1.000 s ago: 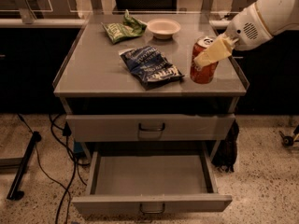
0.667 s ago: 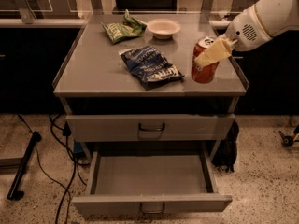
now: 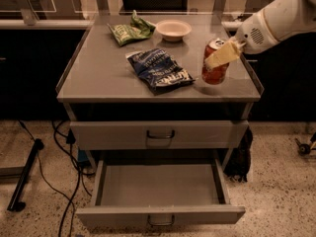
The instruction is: Pick coke can from middle drawer and place on counter
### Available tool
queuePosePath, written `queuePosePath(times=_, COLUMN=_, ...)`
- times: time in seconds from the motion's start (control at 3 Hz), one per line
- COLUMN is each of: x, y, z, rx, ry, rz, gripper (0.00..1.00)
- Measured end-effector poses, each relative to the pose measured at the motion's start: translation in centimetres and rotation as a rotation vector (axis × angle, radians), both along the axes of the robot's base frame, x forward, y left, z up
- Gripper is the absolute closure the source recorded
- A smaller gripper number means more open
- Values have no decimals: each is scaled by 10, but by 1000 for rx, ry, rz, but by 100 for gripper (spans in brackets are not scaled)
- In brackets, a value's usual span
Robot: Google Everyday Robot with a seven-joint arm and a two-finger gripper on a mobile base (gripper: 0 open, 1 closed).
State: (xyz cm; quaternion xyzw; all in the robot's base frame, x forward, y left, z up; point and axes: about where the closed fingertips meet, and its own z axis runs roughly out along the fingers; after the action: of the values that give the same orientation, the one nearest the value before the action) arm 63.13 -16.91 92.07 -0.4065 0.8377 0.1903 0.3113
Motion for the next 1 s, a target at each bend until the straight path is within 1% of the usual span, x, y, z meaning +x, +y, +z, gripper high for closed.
queuePosePath(times=0.33, x=13, y=1, z=-10, rx=16, ry=7, rz=-12, gripper=100)
queuePosePath(times=1.0, x=26, y=7, z=-29, rx=64, ry=32, rz=-23, gripper=100)
